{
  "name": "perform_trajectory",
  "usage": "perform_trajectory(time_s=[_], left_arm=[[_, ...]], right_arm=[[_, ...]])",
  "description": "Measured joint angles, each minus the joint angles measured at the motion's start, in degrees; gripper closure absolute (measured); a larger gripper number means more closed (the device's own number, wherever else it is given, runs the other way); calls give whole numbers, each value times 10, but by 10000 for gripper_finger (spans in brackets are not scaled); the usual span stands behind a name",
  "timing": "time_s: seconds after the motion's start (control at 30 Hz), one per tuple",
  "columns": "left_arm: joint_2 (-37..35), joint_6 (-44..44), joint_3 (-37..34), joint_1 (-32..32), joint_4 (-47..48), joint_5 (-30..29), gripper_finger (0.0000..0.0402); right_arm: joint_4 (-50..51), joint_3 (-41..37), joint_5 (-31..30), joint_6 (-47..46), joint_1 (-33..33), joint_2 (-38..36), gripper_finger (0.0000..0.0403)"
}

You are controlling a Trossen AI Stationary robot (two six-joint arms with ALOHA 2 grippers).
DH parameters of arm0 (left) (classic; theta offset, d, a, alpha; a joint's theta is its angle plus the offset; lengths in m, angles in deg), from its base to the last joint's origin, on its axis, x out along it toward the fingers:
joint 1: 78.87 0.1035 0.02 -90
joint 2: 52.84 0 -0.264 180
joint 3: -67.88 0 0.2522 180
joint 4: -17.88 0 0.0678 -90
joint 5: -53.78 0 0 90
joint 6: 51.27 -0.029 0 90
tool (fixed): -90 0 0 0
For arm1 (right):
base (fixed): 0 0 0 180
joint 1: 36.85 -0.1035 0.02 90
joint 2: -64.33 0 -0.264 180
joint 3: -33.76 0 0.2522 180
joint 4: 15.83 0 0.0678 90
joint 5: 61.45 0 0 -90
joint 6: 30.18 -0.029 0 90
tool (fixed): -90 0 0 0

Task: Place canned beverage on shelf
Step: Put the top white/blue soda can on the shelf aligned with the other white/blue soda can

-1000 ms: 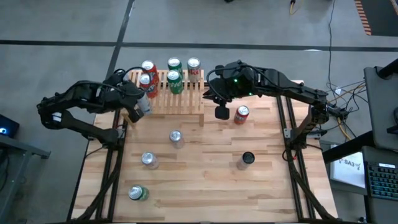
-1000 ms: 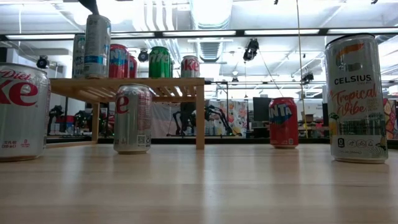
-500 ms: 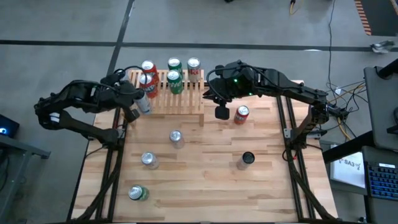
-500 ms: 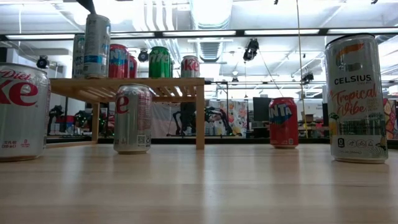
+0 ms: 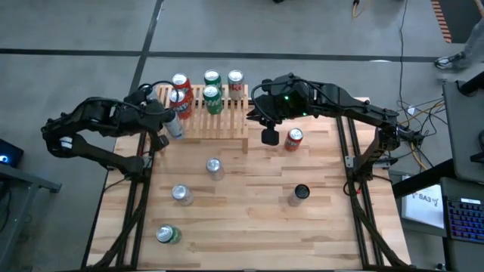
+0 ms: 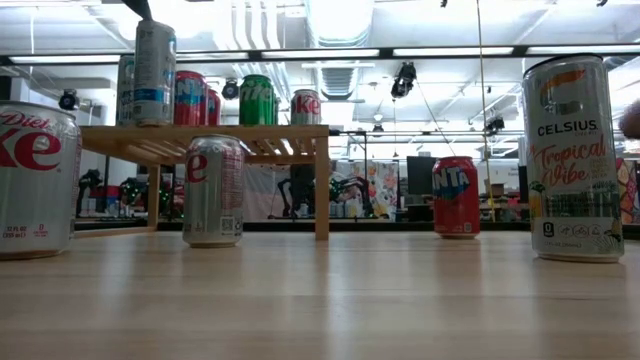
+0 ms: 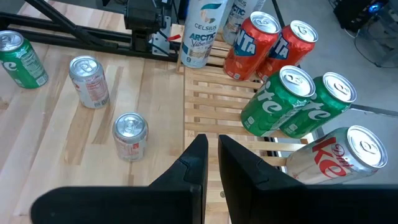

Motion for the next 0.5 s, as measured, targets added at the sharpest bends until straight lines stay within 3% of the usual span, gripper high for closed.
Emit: perform_trajectory(time_s=[0.5], left_arm=[[1, -3, -1, 0, 2, -49, 401]], right_arm=[[0, 0, 0, 0, 0, 0, 376]])
